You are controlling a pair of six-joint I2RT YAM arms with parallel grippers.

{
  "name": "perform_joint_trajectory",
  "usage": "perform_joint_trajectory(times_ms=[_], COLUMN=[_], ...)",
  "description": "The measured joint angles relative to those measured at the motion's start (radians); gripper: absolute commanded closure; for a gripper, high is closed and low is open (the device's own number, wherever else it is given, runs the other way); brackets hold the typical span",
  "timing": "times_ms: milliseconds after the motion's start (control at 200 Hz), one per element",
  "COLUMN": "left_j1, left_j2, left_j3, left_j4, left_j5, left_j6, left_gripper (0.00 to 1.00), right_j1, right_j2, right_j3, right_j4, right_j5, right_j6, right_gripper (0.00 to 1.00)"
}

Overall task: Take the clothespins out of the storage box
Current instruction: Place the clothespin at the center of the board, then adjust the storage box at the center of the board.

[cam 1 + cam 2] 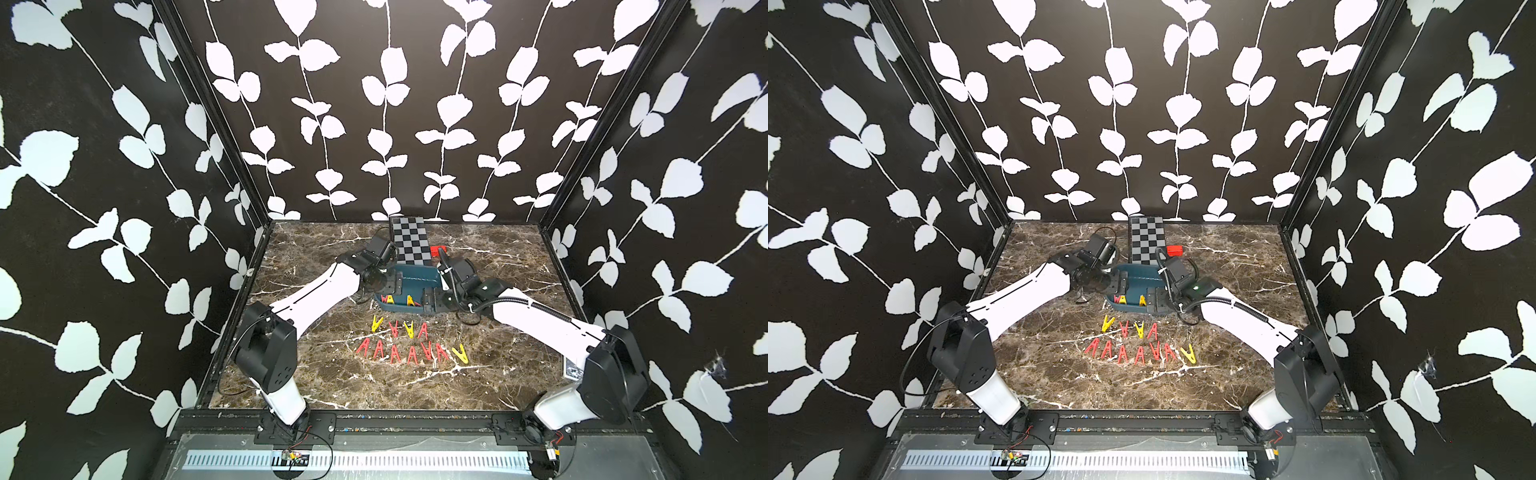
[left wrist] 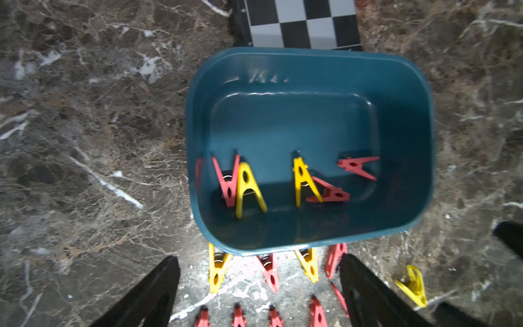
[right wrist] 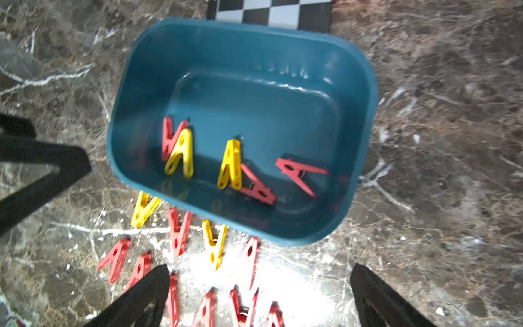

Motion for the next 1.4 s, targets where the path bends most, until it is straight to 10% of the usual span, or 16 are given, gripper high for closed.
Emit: perform_joint_trajectory(times_ms=[675, 1060, 1401], left_j1=[0.111, 0.111, 0.115], left_j2=[0.274, 0.286, 0.277], left_j3=[0.045, 0.045, 0.148], left_j4=[0.084, 0.098, -0.085], left_j5=[0.006, 0.064, 0.156], left_j6=[0.163, 0.131, -0.010], left_gripper=[0.54, 1.00, 1.00], right_j1=[-0.023, -0.024, -0.024], right_j2=[0.000, 0.001, 0.002], right_j3=[0.000, 0.000, -0.005], right_j4=[0.014, 0.016, 0.048], right_j5=[-0.006, -0.007, -0.018], right_j6=[-0.010, 0.006, 0.023], right_gripper=[0.01, 0.01, 0.01])
